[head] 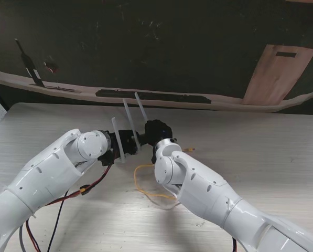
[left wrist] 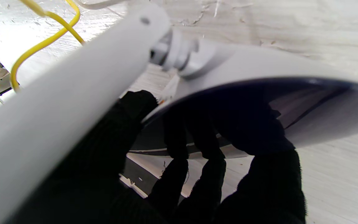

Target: Untangle the Ethernet cable and plug it into the router

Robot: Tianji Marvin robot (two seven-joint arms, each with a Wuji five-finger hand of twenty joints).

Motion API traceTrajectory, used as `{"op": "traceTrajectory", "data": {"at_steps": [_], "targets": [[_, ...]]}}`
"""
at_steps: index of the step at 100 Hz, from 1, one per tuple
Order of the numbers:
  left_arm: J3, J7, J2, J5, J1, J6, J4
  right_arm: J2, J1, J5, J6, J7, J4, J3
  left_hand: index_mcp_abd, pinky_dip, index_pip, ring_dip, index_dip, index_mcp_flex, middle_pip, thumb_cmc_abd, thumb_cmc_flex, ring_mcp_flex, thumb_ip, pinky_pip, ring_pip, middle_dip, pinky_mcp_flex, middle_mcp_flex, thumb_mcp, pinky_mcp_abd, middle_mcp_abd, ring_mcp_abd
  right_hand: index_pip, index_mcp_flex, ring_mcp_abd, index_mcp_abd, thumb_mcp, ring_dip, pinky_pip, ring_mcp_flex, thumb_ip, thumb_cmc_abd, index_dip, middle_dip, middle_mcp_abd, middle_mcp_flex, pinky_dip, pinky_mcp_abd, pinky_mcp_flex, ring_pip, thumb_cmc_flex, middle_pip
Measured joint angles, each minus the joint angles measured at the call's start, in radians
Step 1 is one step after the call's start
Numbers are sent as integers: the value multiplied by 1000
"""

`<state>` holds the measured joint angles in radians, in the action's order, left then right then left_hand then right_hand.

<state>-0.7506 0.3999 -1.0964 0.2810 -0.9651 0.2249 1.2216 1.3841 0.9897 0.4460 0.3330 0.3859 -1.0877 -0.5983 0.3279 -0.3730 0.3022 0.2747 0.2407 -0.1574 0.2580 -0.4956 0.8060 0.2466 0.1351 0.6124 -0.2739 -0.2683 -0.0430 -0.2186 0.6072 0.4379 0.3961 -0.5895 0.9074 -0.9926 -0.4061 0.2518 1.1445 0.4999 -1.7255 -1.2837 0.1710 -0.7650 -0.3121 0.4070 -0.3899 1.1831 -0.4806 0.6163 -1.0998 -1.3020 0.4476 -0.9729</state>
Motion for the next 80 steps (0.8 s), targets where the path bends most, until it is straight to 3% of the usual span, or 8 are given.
{"op": "traceTrajectory", "data": {"at_steps": [42,48,59,80], "targets": [[-14,-1,-2,1,-10,4,4,-18,7,24,5,4,-26,-19,-8,0,0,0,0,-1,0,0,0,0,0,0,0,0,0,0,-2,-9,-8,7,0,0,-11,6,0,-33,34,7,0,0,-9,-1,-10,-14,37,10,11,47,12,9],[-14,-1,-2,1,-10,5,5,-24,10,31,10,-1,-35,-24,-12,0,0,0,0,-1,0,-6,0,0,0,0,0,0,0,0,-2,-12,-12,9,0,0,-17,6,0,-34,41,8,-6,0,-15,-1,-18,-24,40,12,13,53,15,12],[-14,0,-1,2,-11,6,5,-40,13,49,19,-20,-54,-29,-21,0,0,0,0,-2,5,-11,0,0,0,0,0,0,0,0,-2,-18,-17,15,-42,9,-19,67,1,-46,48,8,-15,-7,-16,-1,-20,-24,47,12,14,65,35,14],[-13,1,1,2,-10,7,5,-73,19,85,32,-76,-92,-31,-32,0,7,0,10,-3,16,-20,0,0,0,0,0,0,0,0,-2,-25,-28,23,-71,14,-20,68,14,-57,69,9,-15,-54,-15,-3,-22,-24,66,13,20,91,59,33]]}}
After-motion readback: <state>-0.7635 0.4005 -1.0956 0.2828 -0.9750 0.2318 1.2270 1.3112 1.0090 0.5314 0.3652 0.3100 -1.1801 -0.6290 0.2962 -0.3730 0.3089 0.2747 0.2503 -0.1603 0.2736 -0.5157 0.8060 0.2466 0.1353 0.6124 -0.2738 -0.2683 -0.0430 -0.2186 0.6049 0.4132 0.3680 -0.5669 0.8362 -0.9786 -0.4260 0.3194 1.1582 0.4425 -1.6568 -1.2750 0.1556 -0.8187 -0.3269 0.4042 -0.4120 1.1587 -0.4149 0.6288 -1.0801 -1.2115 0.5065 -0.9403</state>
